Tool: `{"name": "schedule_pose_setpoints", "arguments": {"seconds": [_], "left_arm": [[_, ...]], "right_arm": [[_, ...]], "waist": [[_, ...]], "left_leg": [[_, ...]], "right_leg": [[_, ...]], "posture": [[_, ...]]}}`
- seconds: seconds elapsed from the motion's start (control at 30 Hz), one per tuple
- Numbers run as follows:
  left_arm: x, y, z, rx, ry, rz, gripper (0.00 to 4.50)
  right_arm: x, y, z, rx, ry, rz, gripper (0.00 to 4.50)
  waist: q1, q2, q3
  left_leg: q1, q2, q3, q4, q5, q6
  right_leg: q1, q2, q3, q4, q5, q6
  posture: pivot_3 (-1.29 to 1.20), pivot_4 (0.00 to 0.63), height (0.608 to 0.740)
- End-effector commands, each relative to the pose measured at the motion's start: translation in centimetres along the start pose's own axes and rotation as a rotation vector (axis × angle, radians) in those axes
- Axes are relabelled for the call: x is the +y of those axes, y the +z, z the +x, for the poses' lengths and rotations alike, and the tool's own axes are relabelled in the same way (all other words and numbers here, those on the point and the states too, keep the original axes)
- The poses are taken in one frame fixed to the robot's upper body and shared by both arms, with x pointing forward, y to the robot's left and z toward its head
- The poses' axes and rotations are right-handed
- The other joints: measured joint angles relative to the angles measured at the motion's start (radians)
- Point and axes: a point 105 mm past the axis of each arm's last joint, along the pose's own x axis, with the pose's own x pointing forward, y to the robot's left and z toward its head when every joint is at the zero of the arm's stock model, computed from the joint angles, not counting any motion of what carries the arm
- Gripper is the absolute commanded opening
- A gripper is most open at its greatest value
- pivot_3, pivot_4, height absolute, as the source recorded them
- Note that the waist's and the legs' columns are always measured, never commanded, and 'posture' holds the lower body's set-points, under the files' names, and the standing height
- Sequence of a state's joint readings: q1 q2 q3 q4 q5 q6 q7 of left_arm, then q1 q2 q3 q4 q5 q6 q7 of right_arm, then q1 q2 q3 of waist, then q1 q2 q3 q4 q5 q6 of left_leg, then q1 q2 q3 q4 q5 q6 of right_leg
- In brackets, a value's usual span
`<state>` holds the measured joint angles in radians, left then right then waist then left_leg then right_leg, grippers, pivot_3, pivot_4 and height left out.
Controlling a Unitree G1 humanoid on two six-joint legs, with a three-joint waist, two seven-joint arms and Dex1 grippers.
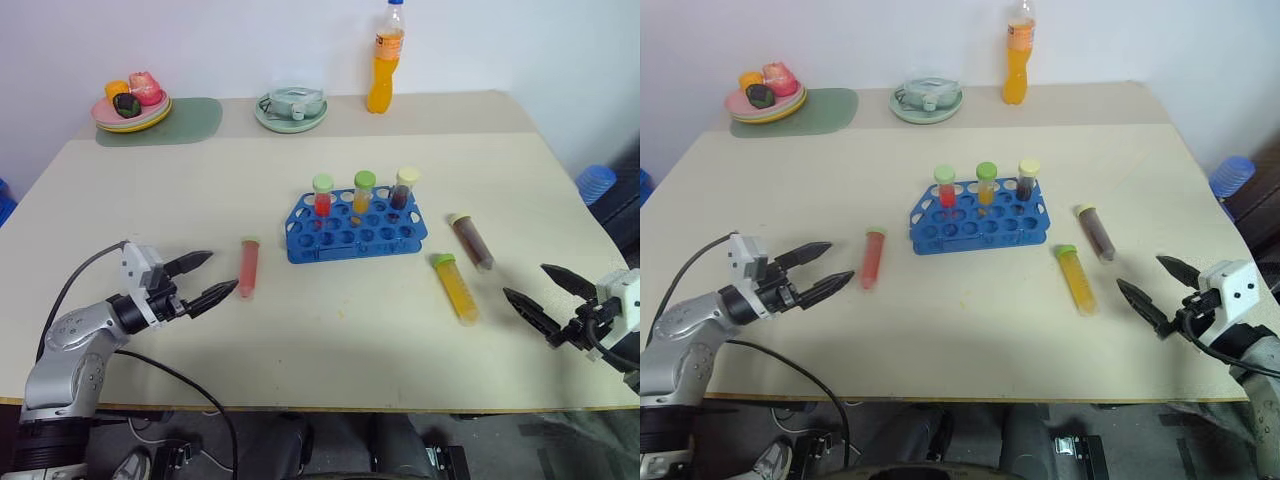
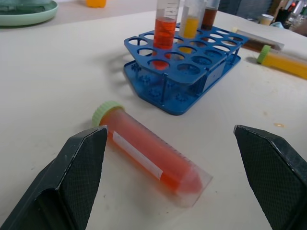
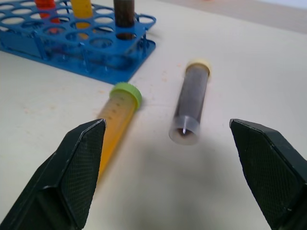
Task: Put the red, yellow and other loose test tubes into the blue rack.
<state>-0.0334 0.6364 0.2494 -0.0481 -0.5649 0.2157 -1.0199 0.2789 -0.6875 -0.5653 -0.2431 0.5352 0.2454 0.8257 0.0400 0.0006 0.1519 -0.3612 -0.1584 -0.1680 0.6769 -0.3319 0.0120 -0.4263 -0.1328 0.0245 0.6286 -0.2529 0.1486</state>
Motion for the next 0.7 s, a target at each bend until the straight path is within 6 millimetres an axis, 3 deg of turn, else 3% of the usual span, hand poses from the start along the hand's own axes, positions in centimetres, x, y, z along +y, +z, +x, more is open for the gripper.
{"name": "schedule_pose_setpoints", "arguments": {"seconds": [0.03,0.33,0.53,0.7], "left_arm": [[0.1,0.8,-0.3,-0.010,-0.004,0.041,4.29],[-0.2,0.9,0.2,-0.033,-0.030,0.024,4.29],[-0.6,0.8,0.6,-0.032,-0.059,0.037,4.29],[-1.1,1.0,1.6,-0.046,-0.095,0.043,4.29]], "right_arm": [[-0.2,1.6,-0.3,-0.028,-0.007,-0.036,4.25],[0.8,2.9,0.9,-0.042,0.006,-0.052,4.25],[2.5,5.6,2.8,-0.086,0.037,-0.053,4.25],[2.7,8.2,5.1,-0.051,0.025,-0.003,4.25]], "waist": [[0.000,0.000,0.000],[0.000,0.000,0.000],[0.000,0.000,0.000],[0.000,0.000,0.001]], "left_leg": [[0.000,0.000,0.000,0.000,0.000,0.000],[0.000,0.000,0.000,0.000,0.000,0.000],[0.000,0.000,0.000,0.000,0.000,0.000],[0.000,0.000,0.000,0.000,0.000,0.000]], "right_leg": [[0.000,0.000,0.000,0.000,0.000,0.000],[0.000,0.000,0.000,0.000,0.000,0.000],[0.000,0.000,0.000,0.000,0.000,0.000],[0.000,0.000,0.000,0.000,0.000,0.000]], "posture": [[0.00,0.150,0.740],[0.00,0.150,0.740],[0.00,0.150,0.740],[0.00,0.150,0.740]]}}
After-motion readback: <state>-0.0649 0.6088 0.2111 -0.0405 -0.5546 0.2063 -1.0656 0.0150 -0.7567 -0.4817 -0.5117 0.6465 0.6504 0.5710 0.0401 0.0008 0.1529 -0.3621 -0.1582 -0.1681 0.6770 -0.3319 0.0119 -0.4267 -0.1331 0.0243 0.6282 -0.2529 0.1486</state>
